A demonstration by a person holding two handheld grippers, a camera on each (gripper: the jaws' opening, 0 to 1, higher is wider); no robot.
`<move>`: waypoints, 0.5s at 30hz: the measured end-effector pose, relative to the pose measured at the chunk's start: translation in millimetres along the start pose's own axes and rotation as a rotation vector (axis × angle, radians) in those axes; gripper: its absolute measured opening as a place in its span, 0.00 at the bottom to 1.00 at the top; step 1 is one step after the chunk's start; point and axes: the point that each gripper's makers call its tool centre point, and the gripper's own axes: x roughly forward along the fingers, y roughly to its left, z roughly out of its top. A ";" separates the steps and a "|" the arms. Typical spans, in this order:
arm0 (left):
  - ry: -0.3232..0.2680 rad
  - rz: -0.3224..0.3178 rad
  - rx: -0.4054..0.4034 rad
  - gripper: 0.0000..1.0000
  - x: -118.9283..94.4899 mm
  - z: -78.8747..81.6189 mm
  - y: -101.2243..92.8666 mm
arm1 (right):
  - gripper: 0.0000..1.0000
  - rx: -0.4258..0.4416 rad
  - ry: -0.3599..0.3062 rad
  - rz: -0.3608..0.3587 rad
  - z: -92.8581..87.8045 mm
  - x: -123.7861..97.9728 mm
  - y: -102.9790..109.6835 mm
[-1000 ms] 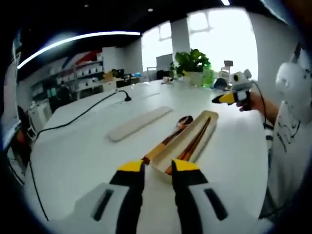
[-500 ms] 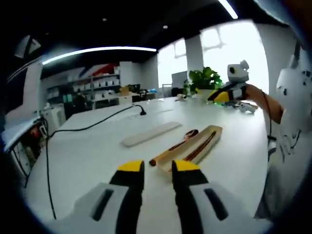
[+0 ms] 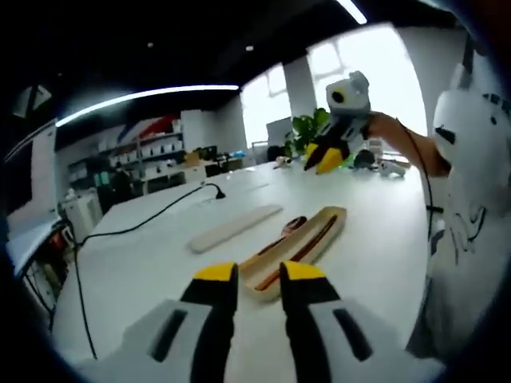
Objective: Arrange the utensils inside the cutlery case until each visible utensil rests in its matching compartment.
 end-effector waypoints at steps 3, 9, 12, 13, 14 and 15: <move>0.010 0.004 0.007 0.22 -1.5 -3.8 -3.5 | 0.14 0.056 0.044 0.015 -14.9 6.5 -13.6; 0.035 0.024 -0.003 0.22 -4.8 -13.5 -0.7 | 0.16 0.190 0.052 0.088 -31.5 14.5 -17.5; 0.035 0.031 -0.009 0.22 -5.4 -13.5 1.0 | 0.14 0.295 0.063 0.090 -46.7 22.1 -25.6; 0.033 0.032 -0.008 0.22 -5.4 -12.8 1.3 | 0.12 0.307 0.032 0.085 -47.6 25.1 -28.7; 0.032 0.033 -0.006 0.22 -5.1 -12.7 1.5 | 0.11 0.350 0.040 0.094 -53.6 26.9 -27.2; 0.032 0.035 -0.006 0.22 -4.3 -13.5 2.0 | 0.11 0.400 0.051 0.089 -59.8 28.7 -28.5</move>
